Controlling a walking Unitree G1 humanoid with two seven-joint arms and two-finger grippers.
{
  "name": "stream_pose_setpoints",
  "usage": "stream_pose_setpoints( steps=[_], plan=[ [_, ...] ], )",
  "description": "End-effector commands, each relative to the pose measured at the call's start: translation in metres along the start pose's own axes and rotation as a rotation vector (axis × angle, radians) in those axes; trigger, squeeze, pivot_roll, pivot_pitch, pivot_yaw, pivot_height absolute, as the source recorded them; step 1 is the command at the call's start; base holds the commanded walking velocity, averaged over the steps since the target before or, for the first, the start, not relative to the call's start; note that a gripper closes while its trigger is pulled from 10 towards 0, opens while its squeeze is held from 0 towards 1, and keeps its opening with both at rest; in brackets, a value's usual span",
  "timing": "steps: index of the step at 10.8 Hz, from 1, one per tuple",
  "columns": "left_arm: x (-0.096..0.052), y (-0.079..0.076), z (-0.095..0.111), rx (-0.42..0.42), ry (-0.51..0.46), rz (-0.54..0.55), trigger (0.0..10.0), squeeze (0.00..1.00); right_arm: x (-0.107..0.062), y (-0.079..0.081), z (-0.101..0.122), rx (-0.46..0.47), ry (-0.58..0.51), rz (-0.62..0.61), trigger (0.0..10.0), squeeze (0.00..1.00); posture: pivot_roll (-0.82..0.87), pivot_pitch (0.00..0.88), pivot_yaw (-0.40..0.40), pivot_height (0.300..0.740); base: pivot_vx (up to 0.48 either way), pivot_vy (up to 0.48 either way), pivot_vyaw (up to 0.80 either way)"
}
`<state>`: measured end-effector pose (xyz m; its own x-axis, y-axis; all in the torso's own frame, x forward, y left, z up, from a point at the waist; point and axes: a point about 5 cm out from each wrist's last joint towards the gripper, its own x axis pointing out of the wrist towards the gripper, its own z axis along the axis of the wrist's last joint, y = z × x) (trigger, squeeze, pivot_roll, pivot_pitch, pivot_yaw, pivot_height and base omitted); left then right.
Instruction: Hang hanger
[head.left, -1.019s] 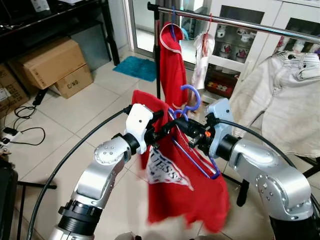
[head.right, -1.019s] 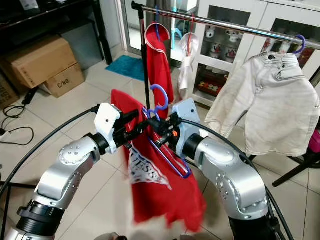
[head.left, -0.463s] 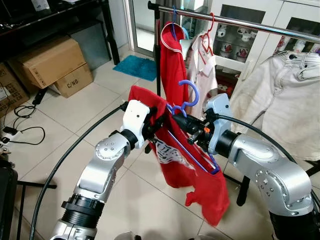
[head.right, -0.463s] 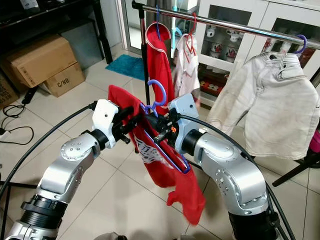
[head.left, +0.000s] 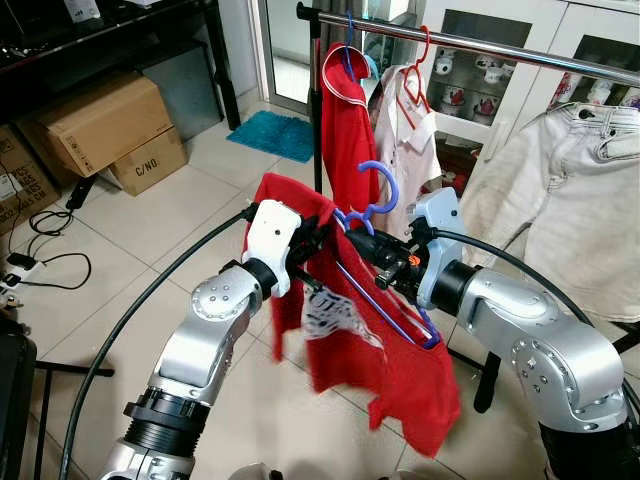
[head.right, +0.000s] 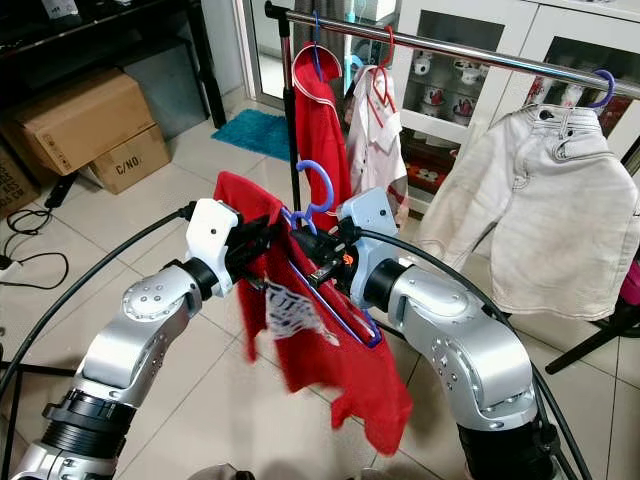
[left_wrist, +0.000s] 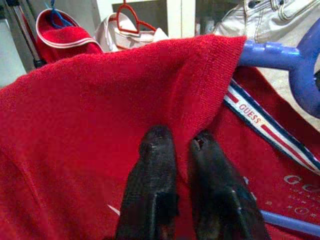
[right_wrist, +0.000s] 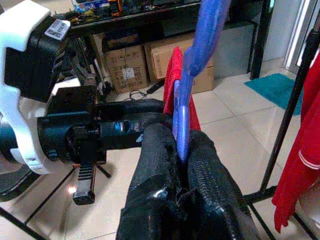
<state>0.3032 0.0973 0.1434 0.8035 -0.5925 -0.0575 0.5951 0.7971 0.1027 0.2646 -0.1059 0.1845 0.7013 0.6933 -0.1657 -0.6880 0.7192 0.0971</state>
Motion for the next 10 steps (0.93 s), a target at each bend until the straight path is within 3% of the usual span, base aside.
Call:
stream_pose_setpoints(
  steps=[1, 6, 8, 10],
  plan=[
    [0.0, 0.002, 0.002, 0.016, -0.005, -0.001, 0.0, 0.0, -0.001, -0.001, 0.007, -0.004, -0.025, 0.001, 0.0, 0.0, -0.17, 0.028, 0.052, 0.74, 0.0, 0.0, 0.0],
    [-0.002, 0.006, 0.001, -0.002, -0.006, 0.008, 0.0, 0.0, -0.001, -0.001, 0.007, -0.005, -0.026, -0.001, 0.0, 0.0, -0.17, 0.015, 0.053, 0.74, 0.0, 0.0, 0.0],
    [-0.006, 0.002, 0.009, -0.018, -0.034, -0.047, 0.0, 0.0, -0.002, -0.007, -0.001, -0.032, 0.03, -0.046, 0.0, 0.0, -0.17, 0.006, 0.051, 0.74, 0.0, 0.0, 0.0],
    [-0.017, -0.003, 0.028, 0.01, -0.07, -0.148, 0.0, 0.0, -0.009, -0.026, -0.022, -0.089, 0.156, -0.122, 0.0, 0.0, -0.17, 0.004, 0.046, 0.74, 0.0, 0.0, 0.0]
  ],
)
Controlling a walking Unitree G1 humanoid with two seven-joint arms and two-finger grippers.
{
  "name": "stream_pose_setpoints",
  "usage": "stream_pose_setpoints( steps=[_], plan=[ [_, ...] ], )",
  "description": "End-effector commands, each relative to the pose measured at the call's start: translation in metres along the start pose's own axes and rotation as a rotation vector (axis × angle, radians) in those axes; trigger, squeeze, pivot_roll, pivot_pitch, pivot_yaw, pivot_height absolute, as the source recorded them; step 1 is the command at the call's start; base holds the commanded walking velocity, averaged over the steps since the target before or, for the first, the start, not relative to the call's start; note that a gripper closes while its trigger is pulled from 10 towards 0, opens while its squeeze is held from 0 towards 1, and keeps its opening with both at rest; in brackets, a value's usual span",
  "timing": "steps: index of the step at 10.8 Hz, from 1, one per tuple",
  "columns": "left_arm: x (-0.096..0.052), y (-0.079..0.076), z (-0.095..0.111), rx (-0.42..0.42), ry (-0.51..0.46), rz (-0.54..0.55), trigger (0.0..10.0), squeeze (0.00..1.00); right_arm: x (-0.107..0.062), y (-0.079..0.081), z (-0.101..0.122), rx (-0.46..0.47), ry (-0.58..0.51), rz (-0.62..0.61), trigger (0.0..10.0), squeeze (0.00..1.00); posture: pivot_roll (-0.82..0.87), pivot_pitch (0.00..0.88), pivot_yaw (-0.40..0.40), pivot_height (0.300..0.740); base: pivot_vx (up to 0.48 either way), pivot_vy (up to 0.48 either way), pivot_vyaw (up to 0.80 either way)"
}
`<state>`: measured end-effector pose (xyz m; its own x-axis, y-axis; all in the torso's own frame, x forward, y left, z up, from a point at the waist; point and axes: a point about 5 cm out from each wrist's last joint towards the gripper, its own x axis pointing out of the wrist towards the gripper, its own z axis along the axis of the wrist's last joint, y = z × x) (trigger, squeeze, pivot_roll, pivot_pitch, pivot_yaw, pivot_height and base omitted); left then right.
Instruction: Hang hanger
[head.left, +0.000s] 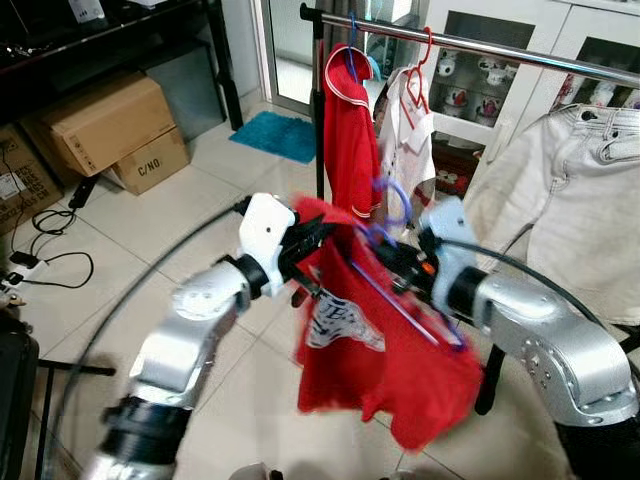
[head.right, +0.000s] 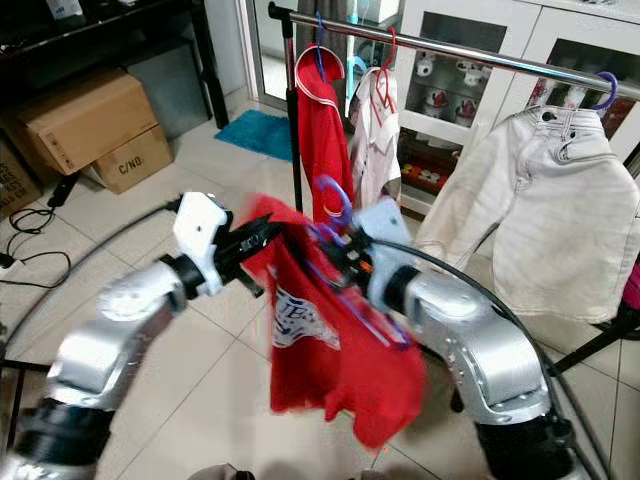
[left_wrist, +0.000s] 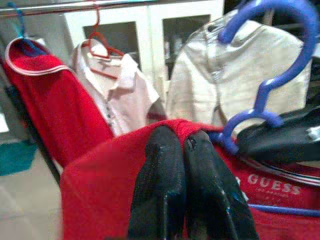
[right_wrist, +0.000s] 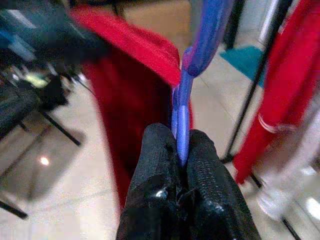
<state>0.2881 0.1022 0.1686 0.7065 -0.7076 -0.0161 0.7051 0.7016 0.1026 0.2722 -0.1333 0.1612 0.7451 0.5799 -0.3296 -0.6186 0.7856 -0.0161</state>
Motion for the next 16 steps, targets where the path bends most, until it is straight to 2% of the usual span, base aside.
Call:
stream_pose_setpoints(
  steps=[1, 2, 3, 4, 6, 7, 8, 9, 11, 12, 13, 14, 15, 16],
  plan=[
    [-0.005, 0.002, 0.008, 0.009, -0.018, -0.003, 0.0, 0.0, -0.001, -0.002, -0.005, -0.022, 0.022, -0.004, 0.0, 0.0, -0.16, 0.004, 0.045, 0.74, 0.0, 0.0, 0.0],
    [-0.014, 0.018, 0.015, 0.044, -0.008, 0.066, 0.0, 0.0, -0.004, -0.003, -0.01, -0.049, 0.046, 0.04, 0.0, 0.0, -0.16, 0.005, 0.044, 0.74, 0.0, 0.0, 0.0],
    [-0.022, 0.039, 0.017, 0.085, 0.022, 0.182, 0.0, 0.0, -0.008, -0.001, -0.008, -0.06, 0.027, 0.103, 0.0, 0.0, -0.16, 0.005, 0.045, 0.74, 0.0, 0.0, 0.0],
    [-0.039, 0.077, 0.025, 0.14, 0.047, 0.39, 0.0, 0.0, -0.018, 0.002, -0.003, -0.077, -0.01, 0.192, 0.0, 0.0, -0.15, 0.006, 0.051, 0.74, 0.0, 0.0, 0.0],
    [-0.064, 0.125, 0.042, 0.268, 0.084, 0.627, 0.0, 0.0, -0.033, 0.003, 0.0, -0.108, -0.026, 0.303, 0.0, 0.0, -0.15, 0.007, 0.061, 0.74, 0.0, 0.0, 0.0],
    [-0.067, 0.136, 0.042, 0.306, 0.117, 0.63, 0.0, 0.0, -0.036, 0.001, 0.0, -0.108, -0.035, 0.316, 0.0, 0.0, -0.15, 0.007, 0.065, 0.74, 0.0, 0.0, 0.0],
    [-0.066, 0.142, 0.036, 0.308, 0.147, 0.625, 0.0, 0.0, -0.037, 0.0, 0.004, -0.069, -0.076, 0.307, 0.0, 0.0, -0.15, 0.008, 0.07, 0.74, 0.0, 0.0, 0.0],
    [-0.061, 0.139, 0.028, 0.303, 0.171, 0.585, 0.0, 0.0, -0.035, -0.002, 0.009, -0.016, -0.126, 0.275, 0.0, 0.0, -0.15, 0.01, 0.073, 0.74, 0.0, 0.0, 0.0],
    [-0.036, 0.104, -0.004, 0.221, 0.2, 0.416, 0.0, 0.0, -0.026, -0.007, 0.027, 0.169, -0.32, 0.164, 0.0, 0.0, -0.15, 0.012, 0.078, 0.74, 0.0, 0.0, 0.0],
    [-0.026, 0.088, -0.007, 0.19, 0.176, 0.349, 0.0, 0.0, -0.022, -0.008, 0.032, 0.234, -0.373, 0.115, 0.0, 0.0, -0.15, 0.017, 0.081, 0.74, 0.0, 0.0, 0.0],
    [-0.008, 0.056, -0.006, 0.139, 0.118, 0.219, 0.0, 0.0, -0.014, -0.011, 0.035, 0.302, -0.413, 0.022, 0.0, 0.0, -0.14, 0.021, 0.079, 0.74, 0.0, 0.0, 0.0],
    [0.003, 0.034, -0.004, 0.123, 0.095, 0.138, 0.0, 0.0, -0.008, -0.014, 0.034, 0.335, -0.418, -0.048, 0.0, 0.0, -0.14, 0.026, 0.076, 0.74, 0.0, 0.0, 0.0],
    [0.015, 0.012, -0.001, 0.09, 0.059, 0.08, 0.0, 0.0, -0.002, -0.02, 0.032, 0.387, -0.438, -0.154, 0.0, 0.0, -0.13, 0.032, 0.073, 0.74, 0.0, 0.0, 0.0],
    [0.022, -0.004, 0.003, 0.046, 0.019, 0.053, 0.0, 0.0, 0.003, -0.033, 0.029, 0.489, -0.492, -0.307, 0.0, 0.0, -0.13, 0.034, 0.076, 0.74, 0.0, 0.0, 0.0]
  ],
)
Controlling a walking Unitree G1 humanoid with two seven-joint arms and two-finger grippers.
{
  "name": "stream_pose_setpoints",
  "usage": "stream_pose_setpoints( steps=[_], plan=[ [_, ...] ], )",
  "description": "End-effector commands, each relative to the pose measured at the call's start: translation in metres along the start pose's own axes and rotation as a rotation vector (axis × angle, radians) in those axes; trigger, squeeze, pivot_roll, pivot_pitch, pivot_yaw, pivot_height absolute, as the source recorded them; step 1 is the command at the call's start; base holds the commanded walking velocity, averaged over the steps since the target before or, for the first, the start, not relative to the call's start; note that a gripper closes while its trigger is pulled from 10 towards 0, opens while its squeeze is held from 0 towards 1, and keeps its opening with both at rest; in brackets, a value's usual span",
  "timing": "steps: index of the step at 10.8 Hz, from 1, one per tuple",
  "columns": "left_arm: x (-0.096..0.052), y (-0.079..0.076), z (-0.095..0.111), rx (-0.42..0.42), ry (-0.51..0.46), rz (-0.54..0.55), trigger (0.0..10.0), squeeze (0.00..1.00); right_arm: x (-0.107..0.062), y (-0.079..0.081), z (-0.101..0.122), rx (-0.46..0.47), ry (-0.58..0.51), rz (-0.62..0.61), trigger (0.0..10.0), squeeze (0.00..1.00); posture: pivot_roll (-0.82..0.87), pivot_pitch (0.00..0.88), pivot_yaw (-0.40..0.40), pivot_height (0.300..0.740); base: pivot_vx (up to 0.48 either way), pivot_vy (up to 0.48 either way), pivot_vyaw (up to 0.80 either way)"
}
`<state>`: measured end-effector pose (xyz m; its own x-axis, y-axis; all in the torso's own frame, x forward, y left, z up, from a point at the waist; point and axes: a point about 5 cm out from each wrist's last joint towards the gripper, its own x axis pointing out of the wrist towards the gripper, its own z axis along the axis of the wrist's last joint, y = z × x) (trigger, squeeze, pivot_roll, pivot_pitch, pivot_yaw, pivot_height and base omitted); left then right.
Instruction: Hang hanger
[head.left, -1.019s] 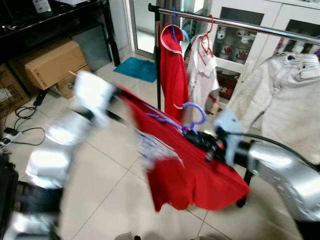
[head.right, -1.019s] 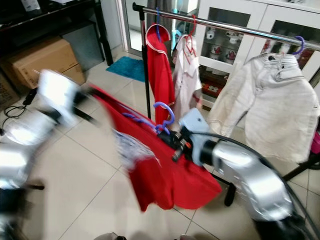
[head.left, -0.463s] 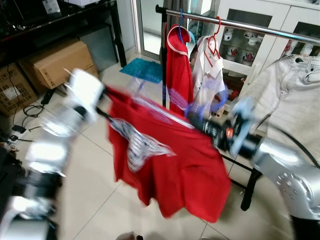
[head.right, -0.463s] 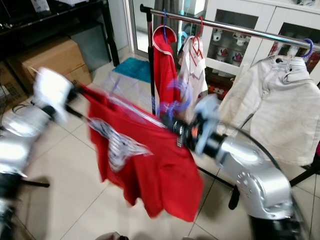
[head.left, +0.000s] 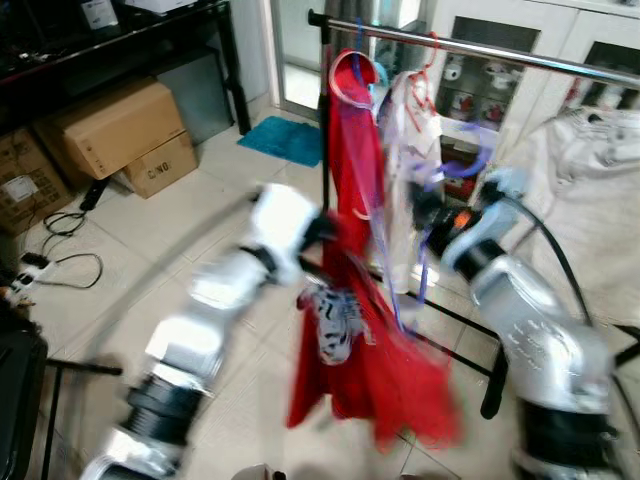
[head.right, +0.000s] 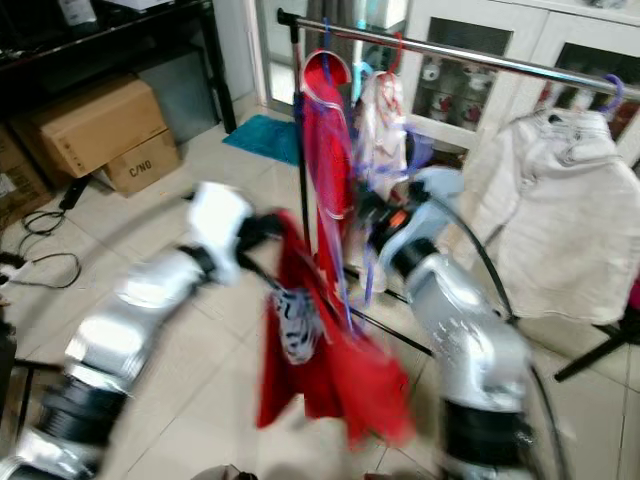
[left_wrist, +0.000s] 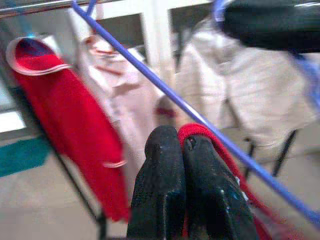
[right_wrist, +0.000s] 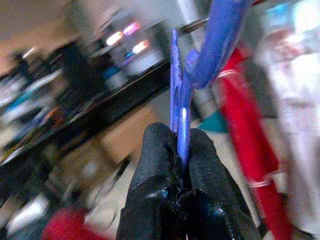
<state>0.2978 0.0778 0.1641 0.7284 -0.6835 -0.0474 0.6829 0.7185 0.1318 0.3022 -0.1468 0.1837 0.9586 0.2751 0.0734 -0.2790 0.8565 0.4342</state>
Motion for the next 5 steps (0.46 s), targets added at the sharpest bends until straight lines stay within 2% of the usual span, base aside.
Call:
stream_pose_setpoints(
  steps=[1, 2, 3, 4, 5],
  plan=[
    [-0.005, 0.004, 0.007, -0.001, -0.025, 0.02, 0.0, 0.0, 0.0, -0.01, 0.003, 0.021, -0.046, -0.08, 0.0, 0.0, -0.12, 0.033, 0.077, 0.74, 0.0, 0.0, 0.0],
    [-0.015, 0.004, 0.009, -0.037, -0.047, 0.043, 0.0, 0.0, 0.0, -0.017, 0.0, 0.006, -0.061, -0.137, 0.0, 0.0, -0.13, 0.032, 0.081, 0.74, 0.0, 0.0, 0.0],
    [-0.028, 0.008, 0.006, -0.073, -0.043, 0.093, 0.0, 0.0, -0.005, -0.025, -0.006, -0.106, -0.016, -0.181, 0.8, 0.0, -0.11, 0.037, 0.084, 0.74, 0.0, 0.0, 0.0],
    [-0.038, 0.011, 0.001, -0.082, -0.024, 0.135, 0.0, 0.0, -0.009, -0.031, -0.012, -0.174, 0.032, -0.214, 10.0, 0.0, -0.11, 0.038, 0.085, 0.74, 0.0, 0.0, 0.0],
    [-0.058, 0.02, -0.019, -0.072, 0.081, 0.239, 10.0, 0.0, -0.021, -0.039, -0.02, -0.231, 0.08, -0.233, 10.0, 0.0, -0.1, 0.04, 0.086, 0.74, 0.0, 0.0, 0.0]
  ],
)
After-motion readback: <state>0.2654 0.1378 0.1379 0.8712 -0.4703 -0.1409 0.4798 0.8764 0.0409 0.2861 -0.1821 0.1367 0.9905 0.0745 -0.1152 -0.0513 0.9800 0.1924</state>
